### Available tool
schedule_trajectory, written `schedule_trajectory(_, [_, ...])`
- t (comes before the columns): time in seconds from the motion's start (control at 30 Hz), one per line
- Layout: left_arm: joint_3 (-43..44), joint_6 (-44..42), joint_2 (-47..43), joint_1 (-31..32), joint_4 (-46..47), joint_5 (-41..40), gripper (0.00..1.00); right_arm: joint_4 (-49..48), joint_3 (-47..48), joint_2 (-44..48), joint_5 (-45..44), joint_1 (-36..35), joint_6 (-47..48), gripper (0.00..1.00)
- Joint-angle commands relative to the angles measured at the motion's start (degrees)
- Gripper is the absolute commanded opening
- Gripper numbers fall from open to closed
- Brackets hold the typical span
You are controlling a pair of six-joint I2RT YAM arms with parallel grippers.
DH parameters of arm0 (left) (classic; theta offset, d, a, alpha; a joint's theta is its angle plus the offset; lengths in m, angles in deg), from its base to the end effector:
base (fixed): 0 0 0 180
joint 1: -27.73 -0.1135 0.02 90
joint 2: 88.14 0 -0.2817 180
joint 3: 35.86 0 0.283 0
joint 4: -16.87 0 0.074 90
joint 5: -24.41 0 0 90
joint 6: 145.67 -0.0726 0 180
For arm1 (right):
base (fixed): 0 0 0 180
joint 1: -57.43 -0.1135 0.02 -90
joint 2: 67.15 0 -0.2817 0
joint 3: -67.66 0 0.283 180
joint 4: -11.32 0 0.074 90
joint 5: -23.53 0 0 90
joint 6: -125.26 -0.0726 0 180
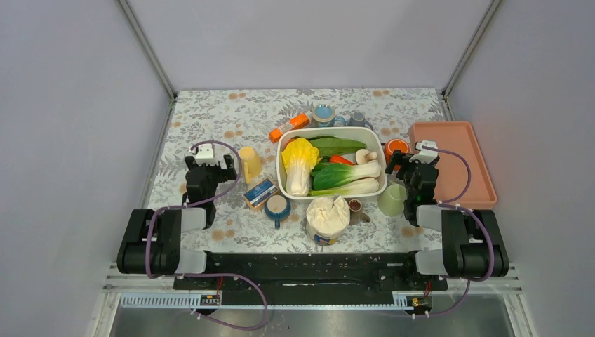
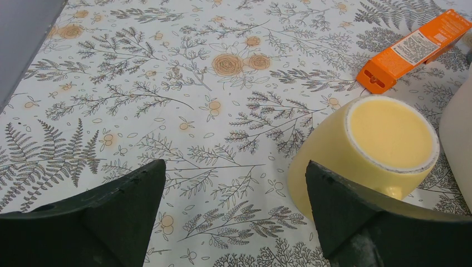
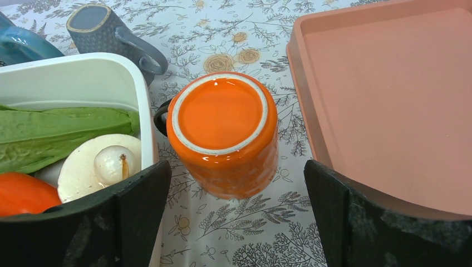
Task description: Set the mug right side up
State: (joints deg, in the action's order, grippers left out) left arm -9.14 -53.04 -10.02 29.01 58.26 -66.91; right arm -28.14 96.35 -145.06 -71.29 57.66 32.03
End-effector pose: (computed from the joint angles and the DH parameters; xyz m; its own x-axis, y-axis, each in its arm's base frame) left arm 0.2829 -0.0046 0.1425 -0.1736 -0.0420 -0.9839 -0.0083 0.9991 -0.0412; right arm 0.2900 -0.0073 0.1498 -0.1644 0.0568 -0.9848 0.0962 0.9945 0.0413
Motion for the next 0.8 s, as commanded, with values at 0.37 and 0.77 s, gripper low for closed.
schedule_trajectory(0.37, [21.8, -1.3, -12.5, -0.3, -44.6, 4.4, 0.97, 25.1, 7.6, 23.5, 0.5, 0.1, -5.3, 0.99])
schedule_trajectory(0.77, [26.1, 1.6, -12.9, 10.4, -67.1, 1.7, 0.8, 44.2, 15.1, 28.2, 2.4, -3.9, -7.6, 0.99])
